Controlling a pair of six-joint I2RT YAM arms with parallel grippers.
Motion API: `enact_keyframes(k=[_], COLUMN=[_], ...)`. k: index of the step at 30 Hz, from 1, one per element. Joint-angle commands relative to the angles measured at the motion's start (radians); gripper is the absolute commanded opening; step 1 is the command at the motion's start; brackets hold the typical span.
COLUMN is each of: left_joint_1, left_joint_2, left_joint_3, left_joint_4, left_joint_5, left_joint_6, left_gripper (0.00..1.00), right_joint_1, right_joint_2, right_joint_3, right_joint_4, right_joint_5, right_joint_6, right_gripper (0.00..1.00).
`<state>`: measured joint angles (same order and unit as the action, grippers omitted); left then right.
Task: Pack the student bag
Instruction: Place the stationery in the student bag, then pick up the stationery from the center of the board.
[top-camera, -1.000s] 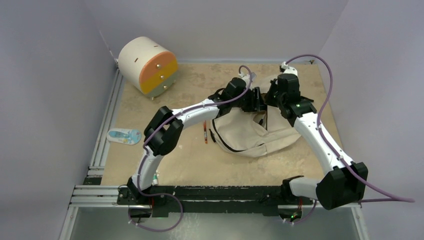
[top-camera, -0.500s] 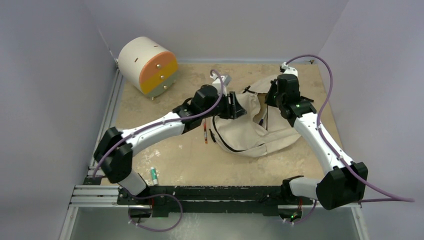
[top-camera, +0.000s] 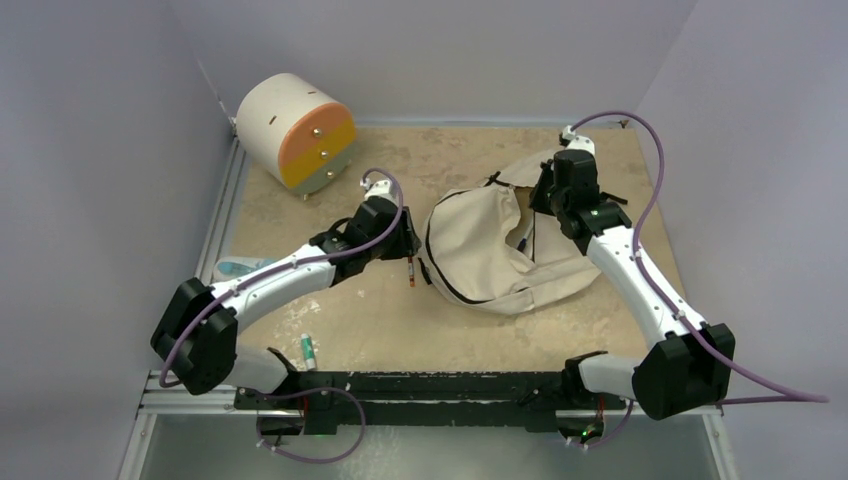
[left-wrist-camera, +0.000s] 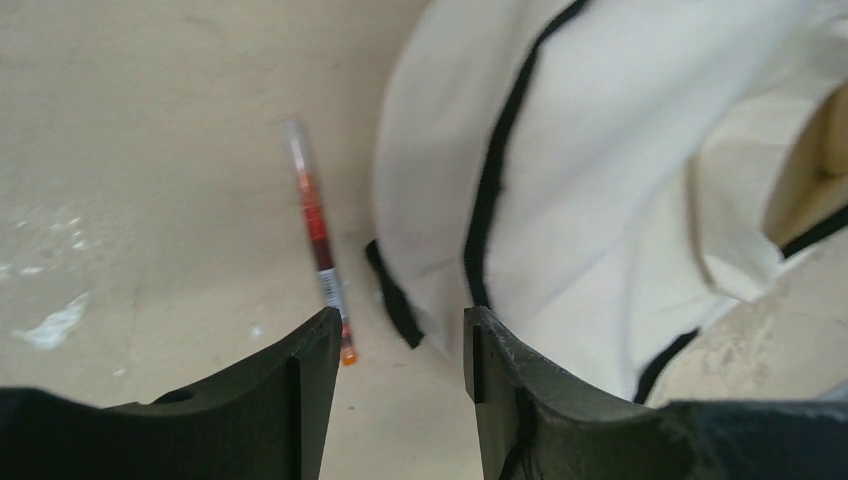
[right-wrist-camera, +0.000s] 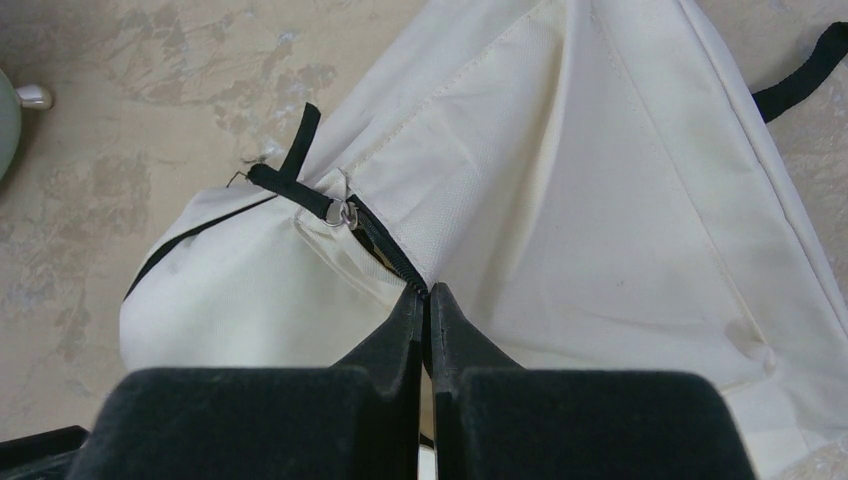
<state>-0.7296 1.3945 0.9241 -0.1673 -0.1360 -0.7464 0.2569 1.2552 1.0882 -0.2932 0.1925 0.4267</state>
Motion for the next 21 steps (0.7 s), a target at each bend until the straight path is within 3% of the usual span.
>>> enact_keyframes(k=[1, 21], left_joint_1=[0.019, 0.024], left_joint_2=[-0.022, 0.336], left_joint_3=[-0.006, 0.178], left_joint_4=[-0.051, -0.14], left_joint_5=[-0.079, -0.117], left_joint_6=[-0.027, 0.077], left_gripper=[0.47, 0.45], right_joint_1=[0.001, 0.002], right_joint_2=[-0.044, -0.041], right_joint_3=[0.003, 0.006], right_joint_4=[0.057, 0.052], right_joint_5=[0.023, 0.019], right_joint_6=[0.0, -0.008], right_gripper=[0.0, 0.0])
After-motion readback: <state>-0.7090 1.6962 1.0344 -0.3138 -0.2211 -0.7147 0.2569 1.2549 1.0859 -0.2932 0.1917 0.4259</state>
